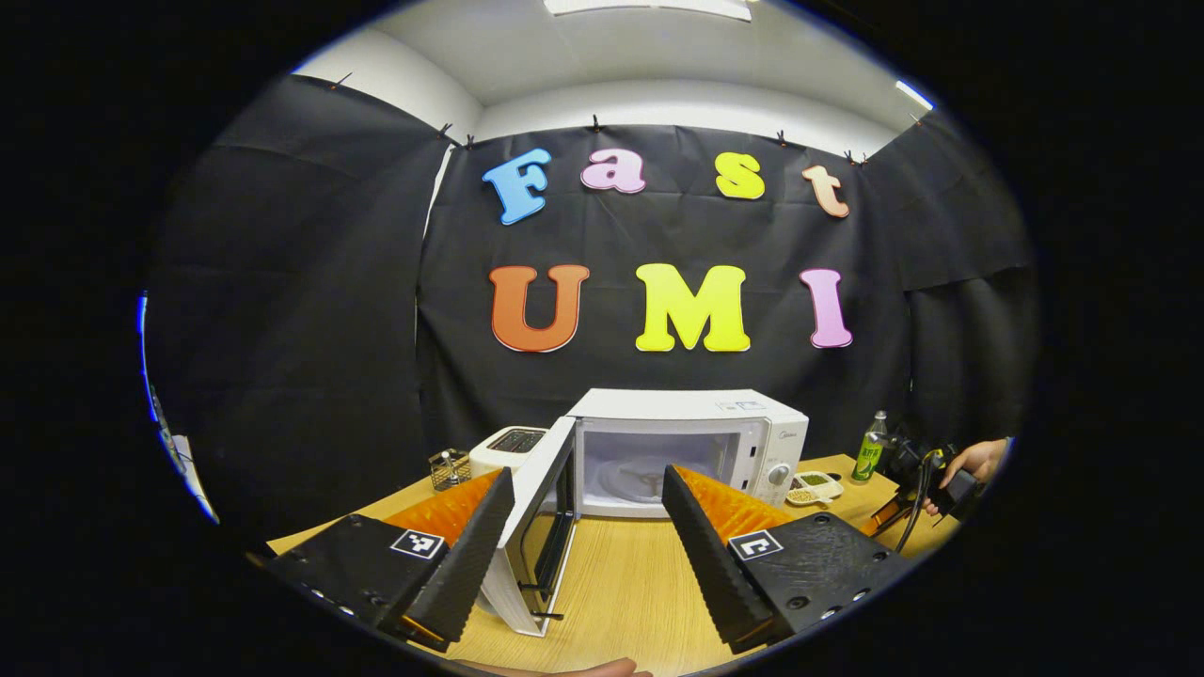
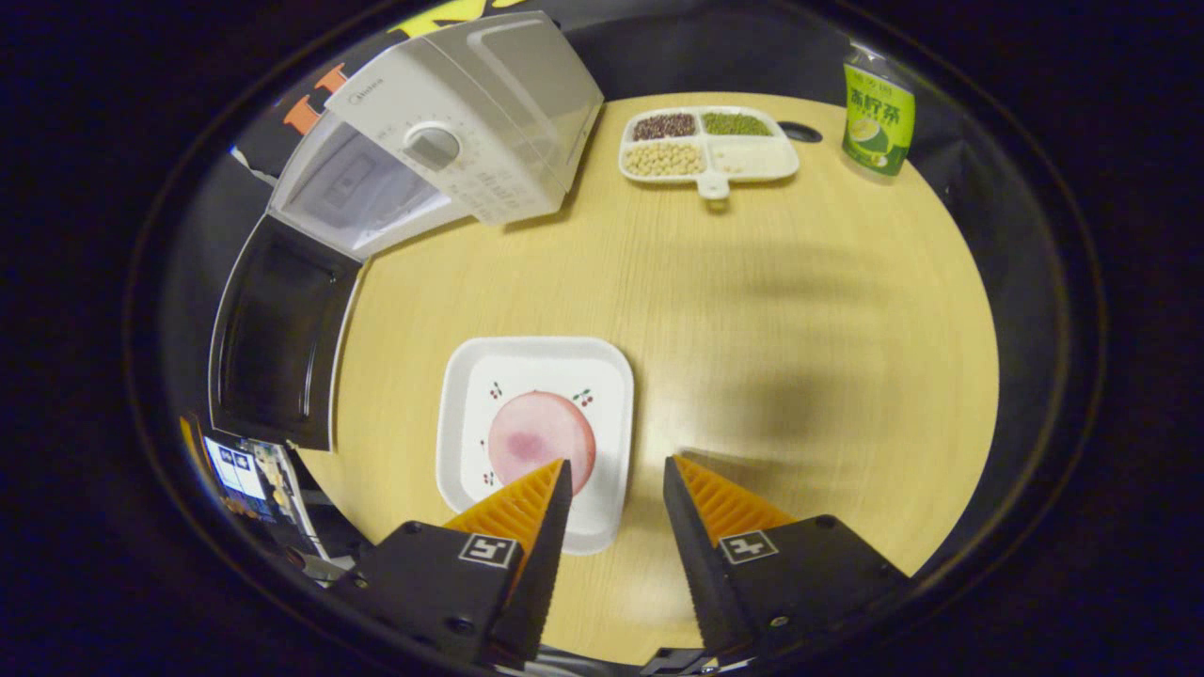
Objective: Open the microwave oven with the left hand, put the food in, and close the microwave oven.
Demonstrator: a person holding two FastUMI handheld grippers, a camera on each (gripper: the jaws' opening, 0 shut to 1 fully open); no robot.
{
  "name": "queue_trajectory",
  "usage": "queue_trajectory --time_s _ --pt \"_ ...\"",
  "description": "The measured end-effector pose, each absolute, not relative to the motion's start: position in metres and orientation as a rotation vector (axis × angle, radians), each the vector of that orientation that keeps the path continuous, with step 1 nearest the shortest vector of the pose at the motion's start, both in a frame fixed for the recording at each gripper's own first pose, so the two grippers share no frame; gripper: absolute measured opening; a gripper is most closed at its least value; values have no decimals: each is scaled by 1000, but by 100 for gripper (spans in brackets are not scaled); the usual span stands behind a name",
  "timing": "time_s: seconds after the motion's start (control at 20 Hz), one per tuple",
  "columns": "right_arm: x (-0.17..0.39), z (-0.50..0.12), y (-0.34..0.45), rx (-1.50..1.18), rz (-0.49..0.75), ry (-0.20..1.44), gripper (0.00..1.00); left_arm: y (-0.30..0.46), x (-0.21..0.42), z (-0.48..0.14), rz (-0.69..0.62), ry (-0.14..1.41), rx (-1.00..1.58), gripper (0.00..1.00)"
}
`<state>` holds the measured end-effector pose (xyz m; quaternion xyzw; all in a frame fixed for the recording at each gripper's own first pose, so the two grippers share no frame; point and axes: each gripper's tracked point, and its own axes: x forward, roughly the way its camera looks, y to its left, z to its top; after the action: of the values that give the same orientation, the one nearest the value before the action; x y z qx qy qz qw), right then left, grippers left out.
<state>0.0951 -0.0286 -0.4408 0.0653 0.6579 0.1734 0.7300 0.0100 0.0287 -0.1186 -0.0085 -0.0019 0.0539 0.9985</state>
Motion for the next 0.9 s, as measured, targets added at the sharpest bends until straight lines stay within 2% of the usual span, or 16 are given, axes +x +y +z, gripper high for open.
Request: queue_trajectory --time_s 0.05,0.1,0.15,0.2,0.25,0.3,0.35,0.4,0.45,0.5,0.55,0.65,0.7,0.75,0.8,0.9 --pt "90 -444 -21 180 415 1495 58 25 10 -120 97 -4 -29 82" --pt "83 -447 -20 213 420 1555 30 25 11 -121 99 -1 -41 94" --pt "80 -452 -19 231 425 1612 34 27 11 -121 104 0 -48 94" --pt "79 -454 -21 259 452 1634 4 28 10 -121 109 2 -49 94" --pt "81 -455 -25 283 467 1649 0 30 11 -123 114 8 -46 82" --pt "83 -459 -24 314 485 1655 5 29 10 -125 113 11 -37 82" --pt "85 -459 -22 341 500 1654 4 28 8 -125 114 10 -25 94" --pt "84 -458 -22 369 511 1648 0 29 7 -125 119 7 -15 94" --pt "83 -457 -23 398 515 1637 4 29 6 -126 117 8 -10 81" --pt "81 -456 -24 422 509 1624 4 27 6 -126 108 9 -13 82" --pt "80 -455 -27 431 493 1612 4 25 4 -126 100 11 -20 94" --pt "80 -451 -29 453 468 1570 4 25 1 -128 94 12 -27 94" --pt "80 -447 -31 463 456 1545 4 26 0 -128 94 9 -28 82" --pt "80 -442 -32 467 445 1525 4 29 -3 -129 93 10 -31 82" --pt "80 -435 -31 471 441 1503 0 29 -4 -133 83 15 -31 94" --pt "80 -418 -24 474 441 1452 4 29 -5 -138 68 24 -19 94"
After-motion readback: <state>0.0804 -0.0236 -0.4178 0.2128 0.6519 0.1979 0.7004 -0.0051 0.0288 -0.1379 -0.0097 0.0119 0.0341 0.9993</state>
